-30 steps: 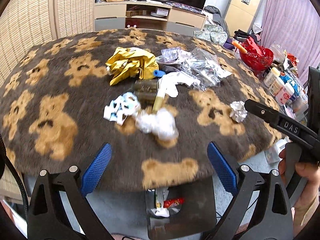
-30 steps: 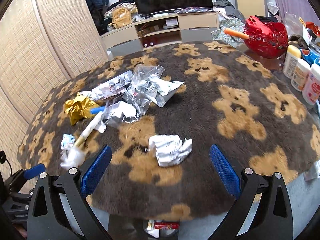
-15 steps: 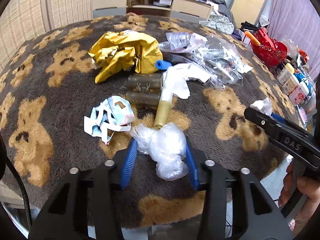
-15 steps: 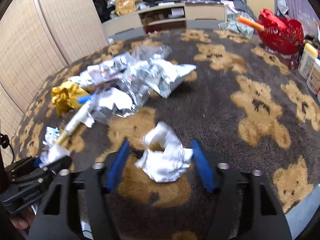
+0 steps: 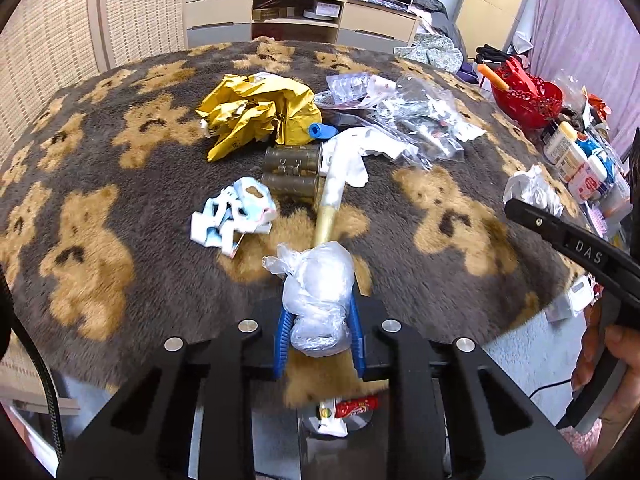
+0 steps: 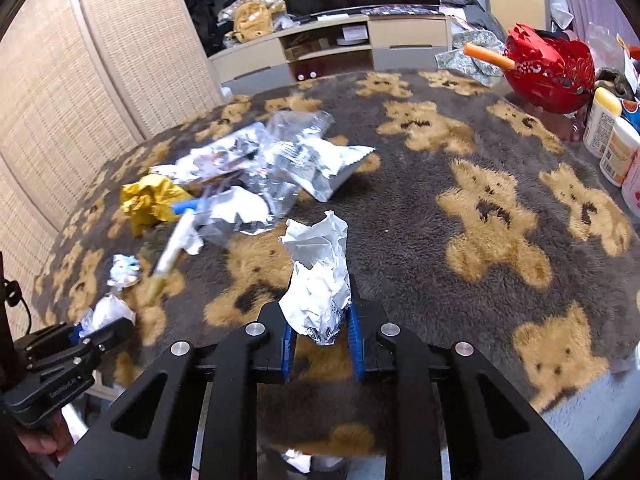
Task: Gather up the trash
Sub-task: 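Carry both items over the metal bin and open both tools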
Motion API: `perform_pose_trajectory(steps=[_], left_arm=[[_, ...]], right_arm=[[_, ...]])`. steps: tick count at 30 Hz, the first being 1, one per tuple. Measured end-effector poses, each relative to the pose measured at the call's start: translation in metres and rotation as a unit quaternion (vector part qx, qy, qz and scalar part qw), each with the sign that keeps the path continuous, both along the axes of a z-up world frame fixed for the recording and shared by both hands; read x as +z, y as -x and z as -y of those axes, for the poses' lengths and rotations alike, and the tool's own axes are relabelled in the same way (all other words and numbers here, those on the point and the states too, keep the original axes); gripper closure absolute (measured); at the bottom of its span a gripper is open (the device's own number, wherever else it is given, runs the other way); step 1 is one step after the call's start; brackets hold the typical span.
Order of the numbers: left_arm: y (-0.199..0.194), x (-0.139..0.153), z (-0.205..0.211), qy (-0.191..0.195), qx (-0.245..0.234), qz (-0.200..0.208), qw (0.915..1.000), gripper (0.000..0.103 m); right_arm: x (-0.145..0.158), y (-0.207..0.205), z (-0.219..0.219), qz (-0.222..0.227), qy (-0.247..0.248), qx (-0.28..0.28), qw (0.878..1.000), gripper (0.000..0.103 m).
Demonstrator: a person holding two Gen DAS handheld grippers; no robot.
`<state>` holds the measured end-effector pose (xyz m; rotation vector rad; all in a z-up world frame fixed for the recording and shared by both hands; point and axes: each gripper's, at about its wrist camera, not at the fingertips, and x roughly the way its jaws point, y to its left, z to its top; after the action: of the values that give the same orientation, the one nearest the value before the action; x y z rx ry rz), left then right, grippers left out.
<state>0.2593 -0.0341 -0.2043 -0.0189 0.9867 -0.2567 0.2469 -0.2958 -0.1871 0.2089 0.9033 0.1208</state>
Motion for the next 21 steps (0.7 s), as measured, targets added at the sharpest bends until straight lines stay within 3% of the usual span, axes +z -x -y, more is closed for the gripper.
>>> perform_pose_trajectory(steps=[13, 21], left_arm=[[0.081, 0.029, -0.005, 0.019, -0.022, 0.021, 0.9994, 0.080], [0.129, 0.012, 0.005, 0.023, -0.044, 0.003, 0.9988, 0.080]], right_arm=[[0.034, 0.072, -0.022, 0.023, -0.015, 0.035, 0.999, 0.080], [0.010, 0.119, -0.024, -0.009, -0.016, 0.041, 0.999, 0.080]])
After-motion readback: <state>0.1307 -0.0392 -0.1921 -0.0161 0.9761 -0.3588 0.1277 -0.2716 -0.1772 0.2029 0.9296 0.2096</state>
